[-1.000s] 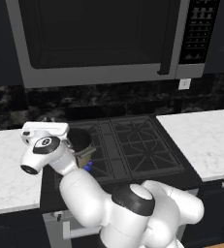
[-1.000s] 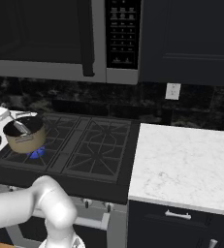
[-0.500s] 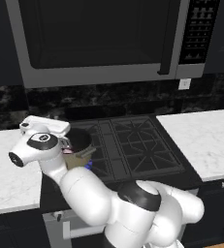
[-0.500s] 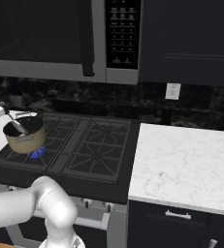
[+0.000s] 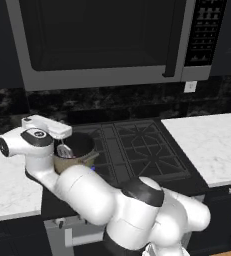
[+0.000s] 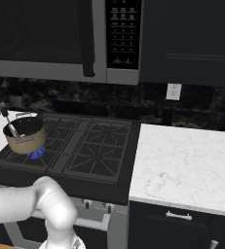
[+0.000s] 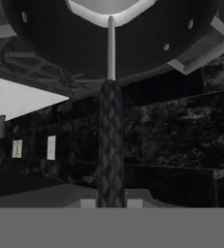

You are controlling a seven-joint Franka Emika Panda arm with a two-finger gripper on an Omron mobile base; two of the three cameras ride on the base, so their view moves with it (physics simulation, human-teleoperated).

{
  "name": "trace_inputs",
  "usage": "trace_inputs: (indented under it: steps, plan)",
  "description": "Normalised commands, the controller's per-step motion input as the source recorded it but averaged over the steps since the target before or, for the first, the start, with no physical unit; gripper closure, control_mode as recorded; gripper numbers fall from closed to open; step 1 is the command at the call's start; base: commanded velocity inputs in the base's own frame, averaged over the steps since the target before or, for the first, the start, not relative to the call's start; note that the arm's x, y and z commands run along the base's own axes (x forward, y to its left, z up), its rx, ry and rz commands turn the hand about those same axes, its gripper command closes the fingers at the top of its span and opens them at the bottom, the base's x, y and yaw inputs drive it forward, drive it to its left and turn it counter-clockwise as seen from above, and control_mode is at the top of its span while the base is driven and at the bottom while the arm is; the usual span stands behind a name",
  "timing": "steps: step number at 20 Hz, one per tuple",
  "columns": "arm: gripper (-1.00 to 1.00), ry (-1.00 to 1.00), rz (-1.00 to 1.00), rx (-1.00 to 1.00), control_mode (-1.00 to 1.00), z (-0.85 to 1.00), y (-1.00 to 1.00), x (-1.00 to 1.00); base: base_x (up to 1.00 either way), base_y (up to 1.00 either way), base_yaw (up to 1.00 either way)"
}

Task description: Put the onion and lemon wedge in the pot. Retrieve the spatula and lightly stir the vegetables in the pot.

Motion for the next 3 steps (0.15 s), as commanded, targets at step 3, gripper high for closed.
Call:
trace_inputs:
  steps: [3]
  plan:
    - [1.0, 0.06, -0.2, 0.0, -1.0, -0.2, -0.19, 0.1, 0.0, 0.0, 0.0]
